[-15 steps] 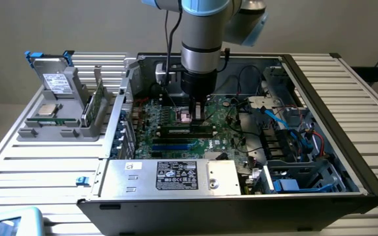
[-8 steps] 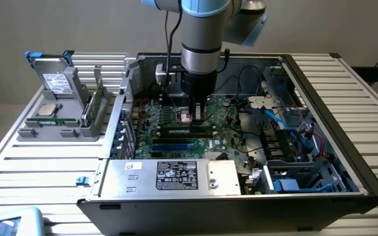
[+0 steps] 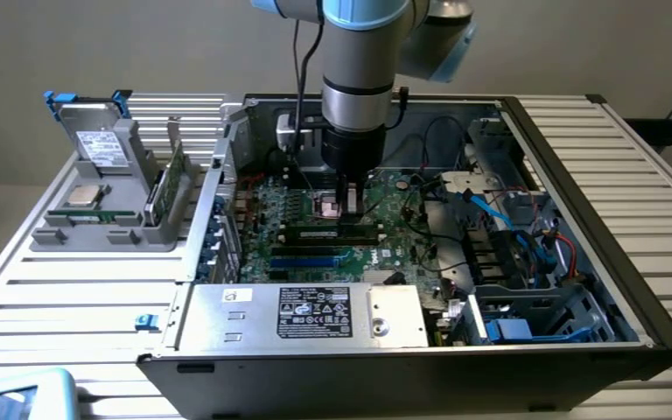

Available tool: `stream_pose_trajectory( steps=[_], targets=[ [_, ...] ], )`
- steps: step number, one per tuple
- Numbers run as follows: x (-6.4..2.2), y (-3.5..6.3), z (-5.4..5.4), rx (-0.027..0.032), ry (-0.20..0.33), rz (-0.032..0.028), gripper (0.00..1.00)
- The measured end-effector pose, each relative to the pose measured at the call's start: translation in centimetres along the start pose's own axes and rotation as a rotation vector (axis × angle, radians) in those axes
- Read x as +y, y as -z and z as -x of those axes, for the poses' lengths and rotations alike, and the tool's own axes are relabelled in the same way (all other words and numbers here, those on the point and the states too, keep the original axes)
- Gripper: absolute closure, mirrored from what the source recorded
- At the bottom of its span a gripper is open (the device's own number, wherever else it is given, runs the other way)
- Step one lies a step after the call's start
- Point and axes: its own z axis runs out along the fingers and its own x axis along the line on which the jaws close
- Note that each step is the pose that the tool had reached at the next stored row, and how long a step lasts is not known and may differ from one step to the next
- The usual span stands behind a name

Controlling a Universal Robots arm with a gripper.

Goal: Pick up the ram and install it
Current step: 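Insert the ram into the slot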

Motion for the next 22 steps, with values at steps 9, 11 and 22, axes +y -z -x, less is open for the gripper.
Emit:
stream_pose_trajectory(
  steps=[9,11,22],
  targets=[
    [-0.01,0.43,-0.03,-0.0001,0.0,0.0035,0.79],
    [-0.03,0.74,-0.05,0.0001,0.001,0.0087,0.79],
    [-0.37,0.97,-0.06,-0.0014,0.001,0.0174,0.79]
  ],
)
